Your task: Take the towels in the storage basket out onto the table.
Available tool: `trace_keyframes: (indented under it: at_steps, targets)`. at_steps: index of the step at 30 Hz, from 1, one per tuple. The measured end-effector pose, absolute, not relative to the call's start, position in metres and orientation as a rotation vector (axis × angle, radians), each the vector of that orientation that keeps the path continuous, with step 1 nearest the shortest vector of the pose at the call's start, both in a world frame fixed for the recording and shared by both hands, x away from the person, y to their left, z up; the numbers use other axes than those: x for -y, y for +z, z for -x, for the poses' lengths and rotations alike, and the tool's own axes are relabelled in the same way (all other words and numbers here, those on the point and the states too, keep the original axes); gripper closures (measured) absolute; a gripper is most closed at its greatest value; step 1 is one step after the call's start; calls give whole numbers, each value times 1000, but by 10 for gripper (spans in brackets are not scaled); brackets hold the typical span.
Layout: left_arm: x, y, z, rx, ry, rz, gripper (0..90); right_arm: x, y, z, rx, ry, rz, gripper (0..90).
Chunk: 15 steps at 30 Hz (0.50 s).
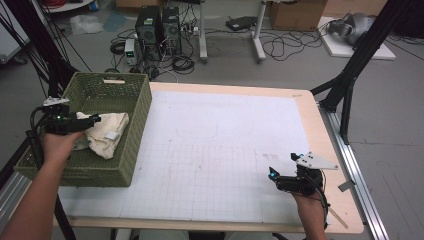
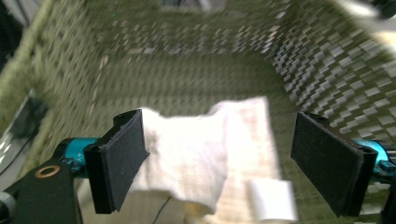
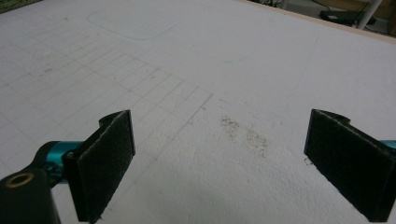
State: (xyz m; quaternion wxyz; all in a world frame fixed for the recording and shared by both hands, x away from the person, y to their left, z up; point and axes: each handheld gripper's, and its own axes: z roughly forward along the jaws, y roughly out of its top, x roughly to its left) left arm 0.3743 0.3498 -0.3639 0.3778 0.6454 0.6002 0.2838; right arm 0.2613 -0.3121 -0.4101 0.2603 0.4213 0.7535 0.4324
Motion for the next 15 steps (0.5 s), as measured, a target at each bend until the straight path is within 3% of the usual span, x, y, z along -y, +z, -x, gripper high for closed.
trace_keyframes:
  at_steps: [8,15]
  targets:
    - [-353,-382,-388,-1731,729,-1760,192,311,-411,-262,-2047,1167,-1143,79]
    - [-347,-405,-400,-1858,575,-1934,196,310,-411,-262,-2050,1164,-1134,79]
